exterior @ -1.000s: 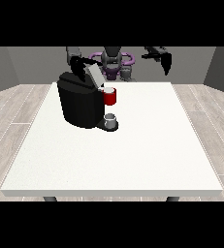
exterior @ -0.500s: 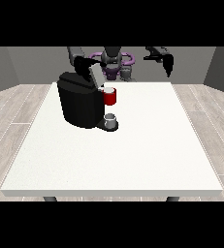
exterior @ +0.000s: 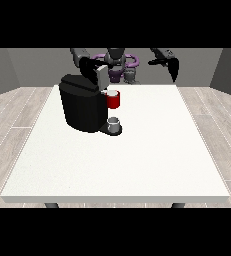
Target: Insert the coffee pod into the coffee machine and close the lid
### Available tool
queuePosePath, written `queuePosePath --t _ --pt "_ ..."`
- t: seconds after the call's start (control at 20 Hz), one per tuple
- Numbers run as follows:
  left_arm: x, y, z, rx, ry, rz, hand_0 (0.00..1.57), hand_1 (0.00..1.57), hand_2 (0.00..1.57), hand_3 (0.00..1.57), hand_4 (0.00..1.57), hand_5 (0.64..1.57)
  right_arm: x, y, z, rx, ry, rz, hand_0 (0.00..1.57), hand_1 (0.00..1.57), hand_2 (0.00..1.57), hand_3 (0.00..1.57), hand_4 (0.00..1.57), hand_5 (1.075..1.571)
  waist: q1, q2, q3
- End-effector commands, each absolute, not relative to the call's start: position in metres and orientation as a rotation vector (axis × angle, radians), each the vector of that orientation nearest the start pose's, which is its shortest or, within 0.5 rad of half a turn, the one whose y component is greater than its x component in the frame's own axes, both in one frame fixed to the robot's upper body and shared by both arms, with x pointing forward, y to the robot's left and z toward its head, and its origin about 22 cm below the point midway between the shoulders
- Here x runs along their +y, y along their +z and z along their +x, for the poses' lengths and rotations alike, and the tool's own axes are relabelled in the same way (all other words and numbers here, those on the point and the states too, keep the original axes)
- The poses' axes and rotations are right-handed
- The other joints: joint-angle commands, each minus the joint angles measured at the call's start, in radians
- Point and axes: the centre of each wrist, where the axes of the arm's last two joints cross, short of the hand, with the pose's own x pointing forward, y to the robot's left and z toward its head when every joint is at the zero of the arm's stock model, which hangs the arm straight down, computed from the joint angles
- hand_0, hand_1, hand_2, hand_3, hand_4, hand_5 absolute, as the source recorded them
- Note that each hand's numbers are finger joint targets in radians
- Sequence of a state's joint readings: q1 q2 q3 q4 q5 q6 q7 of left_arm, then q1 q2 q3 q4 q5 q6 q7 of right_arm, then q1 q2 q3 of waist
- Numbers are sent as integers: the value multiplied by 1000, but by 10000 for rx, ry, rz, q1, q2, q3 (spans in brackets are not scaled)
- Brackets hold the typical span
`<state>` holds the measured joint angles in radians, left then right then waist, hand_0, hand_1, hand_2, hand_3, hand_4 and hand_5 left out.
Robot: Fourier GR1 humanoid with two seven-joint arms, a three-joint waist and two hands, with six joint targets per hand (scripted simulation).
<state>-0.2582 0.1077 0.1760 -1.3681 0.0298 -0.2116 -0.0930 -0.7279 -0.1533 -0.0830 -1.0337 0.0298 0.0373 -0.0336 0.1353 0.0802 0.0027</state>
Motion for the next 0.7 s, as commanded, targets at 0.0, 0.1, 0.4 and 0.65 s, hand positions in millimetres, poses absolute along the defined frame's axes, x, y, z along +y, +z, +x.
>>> queuePosePath --t 0.0,0.1,0.4,0.65 --pt "277 27 305 -16755 -1331 -281 0 0 0 0 158 1571 -167 99 399 -17549 3957 -41 0 0 0 0 61 1571 153 -262 -29" --pt "286 24 310 -16717 -1017 -178 0 0 0 0 169 1571 -167 110 400 -17544 4781 -49 0 0 0 0 173 1571 -132 -181 -31" --pt "270 30 315 -16823 -1242 -552 0 0 0 0 167 1571 -149 114 397 -17877 4408 -247 0 0 0 0 142 1571 235 -113 -30" --pt "275 27 312 -17135 -1549 -940 0 0 0 0 121 1571 -156 121 393 -18388 4540 117 0 0 0 0 30 1571 386 -45 -29"
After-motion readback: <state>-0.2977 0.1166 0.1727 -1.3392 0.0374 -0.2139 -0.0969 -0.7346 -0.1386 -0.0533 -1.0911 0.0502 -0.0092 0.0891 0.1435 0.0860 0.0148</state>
